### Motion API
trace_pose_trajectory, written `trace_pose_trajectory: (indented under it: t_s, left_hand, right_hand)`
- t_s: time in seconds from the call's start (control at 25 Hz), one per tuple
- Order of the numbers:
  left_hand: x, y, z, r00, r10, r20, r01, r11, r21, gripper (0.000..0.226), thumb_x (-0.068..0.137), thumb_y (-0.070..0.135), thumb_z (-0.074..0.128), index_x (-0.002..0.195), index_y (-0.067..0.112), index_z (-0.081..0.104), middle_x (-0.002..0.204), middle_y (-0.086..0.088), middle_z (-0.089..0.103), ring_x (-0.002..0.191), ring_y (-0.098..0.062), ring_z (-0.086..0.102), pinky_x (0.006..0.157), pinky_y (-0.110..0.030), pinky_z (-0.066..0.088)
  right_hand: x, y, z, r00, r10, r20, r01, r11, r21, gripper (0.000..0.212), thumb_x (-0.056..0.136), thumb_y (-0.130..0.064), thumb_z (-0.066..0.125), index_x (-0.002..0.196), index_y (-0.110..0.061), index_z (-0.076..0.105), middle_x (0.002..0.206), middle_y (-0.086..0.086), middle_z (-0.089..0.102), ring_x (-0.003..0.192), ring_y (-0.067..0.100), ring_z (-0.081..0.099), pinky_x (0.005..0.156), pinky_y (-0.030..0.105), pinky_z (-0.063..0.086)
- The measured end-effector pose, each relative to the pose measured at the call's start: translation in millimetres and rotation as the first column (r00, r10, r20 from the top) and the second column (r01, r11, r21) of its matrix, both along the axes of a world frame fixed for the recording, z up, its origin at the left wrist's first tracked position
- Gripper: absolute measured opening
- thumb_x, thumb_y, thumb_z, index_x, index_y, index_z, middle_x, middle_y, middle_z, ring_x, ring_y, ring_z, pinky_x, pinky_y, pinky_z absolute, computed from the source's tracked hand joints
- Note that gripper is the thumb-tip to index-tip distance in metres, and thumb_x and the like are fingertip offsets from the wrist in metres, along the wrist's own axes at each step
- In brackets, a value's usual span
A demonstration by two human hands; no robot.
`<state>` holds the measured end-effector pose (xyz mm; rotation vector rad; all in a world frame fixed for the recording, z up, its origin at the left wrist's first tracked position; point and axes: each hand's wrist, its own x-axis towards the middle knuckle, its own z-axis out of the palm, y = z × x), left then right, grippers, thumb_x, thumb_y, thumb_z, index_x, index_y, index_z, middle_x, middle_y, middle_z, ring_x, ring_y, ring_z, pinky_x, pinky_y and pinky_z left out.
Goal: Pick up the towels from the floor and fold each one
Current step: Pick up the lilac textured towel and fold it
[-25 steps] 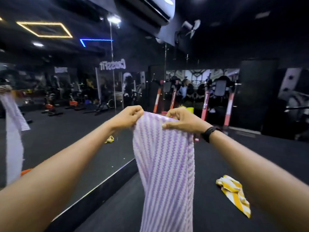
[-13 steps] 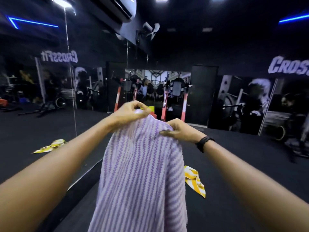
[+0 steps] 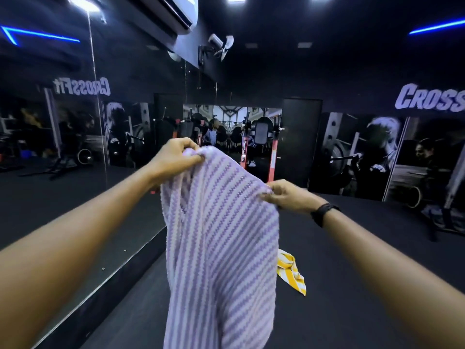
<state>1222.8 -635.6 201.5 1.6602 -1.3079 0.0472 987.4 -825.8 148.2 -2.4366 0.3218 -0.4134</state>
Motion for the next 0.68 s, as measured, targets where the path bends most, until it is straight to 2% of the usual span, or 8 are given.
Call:
trace_pose_trajectory:
  t_s: [0.04,0.12,0.2,0.32,0.44,0.52,0.6,0.68]
  left_hand:
    - [-8,0,-1,0.997,-0.073,0.018,0.072,0.995,0.062,0.022,0.08,0.032,0.073,0.096,0.021,0.063,0.09,0.01,0.06,0.08,-0.007,0.056,0.08,-0.029,0.047]
    - [-30,-5,-5,0.968,-0.25,0.01,0.242,0.946,0.214,0.045,0.076,0.037,0.076,0.116,0.027,0.059,0.099,0.008,0.063,0.084,-0.01,0.063,0.083,-0.03,0.052]
    - [-47,-14,-11,0.931,-0.363,-0.024,0.351,0.878,0.325,0.046,0.071,0.043,0.079,0.112,0.028,0.065,0.102,0.0,0.071,0.089,-0.017,0.069,0.083,-0.031,0.055]
    - [-49,-21,-14,0.951,-0.309,0.015,0.285,0.894,0.345,0.031,0.077,0.045,0.075,0.092,0.018,0.075,0.087,0.0,0.074,0.082,-0.014,0.07,0.075,-0.031,0.054]
    - [-33,-17,-10,0.985,-0.149,0.092,0.134,0.979,0.151,0.023,0.085,0.038,0.068,0.086,0.015,0.074,0.085,-0.001,0.073,0.081,-0.014,0.067,0.072,-0.032,0.051]
    - [-18,-12,-8,0.996,-0.087,0.015,0.086,0.995,0.046,0.021,0.087,0.033,0.067,0.08,0.014,0.072,0.081,0.002,0.069,0.075,-0.01,0.061,0.071,-0.028,0.046]
    - [-4,-9,-7,0.997,-0.042,-0.057,0.042,0.999,0.007,0.019,0.085,0.034,0.067,0.076,0.017,0.072,0.08,0.002,0.069,0.077,-0.011,0.06,0.074,-0.03,0.047]
    - [6,-8,-10,0.993,-0.007,-0.12,0.005,1.0,-0.017,0.026,0.079,0.04,0.068,0.078,0.015,0.073,0.085,-0.006,0.072,0.081,-0.015,0.062,0.078,-0.036,0.049]
  right_hand:
    - [4,5,8,0.994,0.038,0.103,-0.038,0.999,-0.002,0.048,0.087,-0.044,0.057,0.09,0.004,0.062,0.08,-0.004,0.062,0.07,0.004,0.055,0.064,0.02,0.043]
    - [17,21,26,0.978,0.11,0.179,-0.11,0.994,-0.01,0.023,0.091,-0.03,0.058,0.091,-0.008,0.066,0.081,-0.013,0.067,0.075,0.002,0.06,0.067,0.019,0.048]
    - [28,34,38,0.969,0.149,0.195,-0.136,0.988,-0.077,0.028,0.09,-0.03,0.059,0.096,-0.004,0.068,0.083,-0.004,0.069,0.076,0.006,0.061,0.068,0.024,0.049]
    - [28,34,41,0.977,0.103,0.187,-0.093,0.994,-0.058,0.048,0.083,-0.044,0.069,0.094,0.003,0.067,0.086,0.015,0.069,0.076,0.018,0.061,0.068,0.037,0.047]
    - [10,18,26,0.99,0.01,-0.139,-0.003,0.998,0.055,0.046,0.074,-0.042,0.078,0.09,0.0,0.071,0.096,0.012,0.074,0.086,0.02,0.068,0.083,0.037,0.053]
    - [-2,6,9,0.932,-0.028,-0.361,0.035,0.999,0.015,0.043,0.068,-0.043,0.082,0.088,-0.007,0.075,0.098,0.01,0.074,0.088,0.017,0.067,0.092,0.039,0.052]
    - [-11,-5,-5,0.876,-0.081,-0.476,0.068,0.997,-0.044,0.031,0.071,-0.04,0.082,0.085,-0.013,0.075,0.088,-0.001,0.075,0.081,0.012,0.065,0.081,0.029,0.056]
    - [-18,-4,-7,0.851,-0.156,-0.502,0.127,0.988,-0.091,0.023,0.079,-0.038,0.076,0.082,-0.016,0.069,0.07,-0.009,0.067,0.066,0.011,0.057,0.056,0.018,0.047]
